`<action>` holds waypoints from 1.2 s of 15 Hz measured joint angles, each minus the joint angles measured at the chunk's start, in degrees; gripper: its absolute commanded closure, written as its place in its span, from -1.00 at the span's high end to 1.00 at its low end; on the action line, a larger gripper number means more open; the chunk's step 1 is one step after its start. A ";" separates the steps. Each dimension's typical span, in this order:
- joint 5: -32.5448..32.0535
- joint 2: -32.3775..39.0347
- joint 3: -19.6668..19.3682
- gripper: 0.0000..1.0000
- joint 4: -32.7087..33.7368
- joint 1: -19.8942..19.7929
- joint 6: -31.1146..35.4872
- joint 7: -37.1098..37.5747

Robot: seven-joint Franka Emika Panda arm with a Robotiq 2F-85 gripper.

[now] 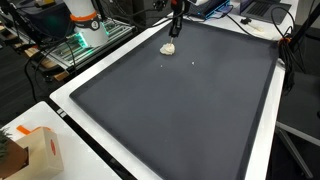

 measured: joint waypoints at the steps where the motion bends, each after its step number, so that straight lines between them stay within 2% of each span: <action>1: 0.01 0.16 0.02 -0.94 0.00 -0.08 0.10 -0.09; 18: 0.23 2.79 0.88 -0.94 0.19 -0.96 1.63 -1.20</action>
